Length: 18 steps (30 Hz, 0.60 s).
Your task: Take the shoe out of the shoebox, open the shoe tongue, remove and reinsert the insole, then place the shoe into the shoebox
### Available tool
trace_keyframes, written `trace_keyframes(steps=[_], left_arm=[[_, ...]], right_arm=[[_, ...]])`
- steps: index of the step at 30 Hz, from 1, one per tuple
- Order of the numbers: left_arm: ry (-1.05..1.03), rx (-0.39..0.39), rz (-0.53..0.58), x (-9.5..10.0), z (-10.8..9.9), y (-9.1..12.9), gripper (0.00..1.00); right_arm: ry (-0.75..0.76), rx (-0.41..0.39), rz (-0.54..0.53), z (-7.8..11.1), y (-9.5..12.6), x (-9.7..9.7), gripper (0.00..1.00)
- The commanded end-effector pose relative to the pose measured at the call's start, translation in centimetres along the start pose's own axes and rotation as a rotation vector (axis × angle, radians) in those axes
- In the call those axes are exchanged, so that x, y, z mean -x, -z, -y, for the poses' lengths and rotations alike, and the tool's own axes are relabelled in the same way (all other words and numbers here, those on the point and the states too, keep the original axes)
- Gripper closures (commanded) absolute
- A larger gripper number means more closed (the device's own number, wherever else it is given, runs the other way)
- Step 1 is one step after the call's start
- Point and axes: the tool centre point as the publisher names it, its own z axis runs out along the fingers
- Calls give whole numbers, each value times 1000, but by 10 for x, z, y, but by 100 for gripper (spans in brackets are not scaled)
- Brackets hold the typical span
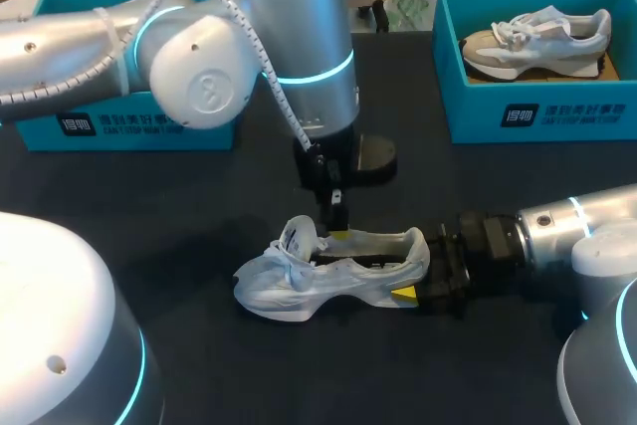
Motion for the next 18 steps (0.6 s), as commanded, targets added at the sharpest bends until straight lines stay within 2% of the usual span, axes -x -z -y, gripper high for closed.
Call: trace_keyframes(steps=[1, 4, 10, 12, 18], left_arm=[[0, -1, -1, 0, 0, -1, 100], [0, -1, -1, 0, 0, -1, 100], [-51, -19, -37, -1, 10, -22, 100], [-52, -1, -18, -2, 14, -30, 100], [-52, -1, -18, -2, 14, -30, 100]], right_arm=[[-1, -2, 1, 1, 0, 1, 100], [-1, -2, 1, 1, 0, 1, 100], [-1, -2, 1, 1, 0, 1, 100], [-1, -2, 1, 1, 0, 1, 100], [-1, -2, 1, 1, 0, 1, 100]])
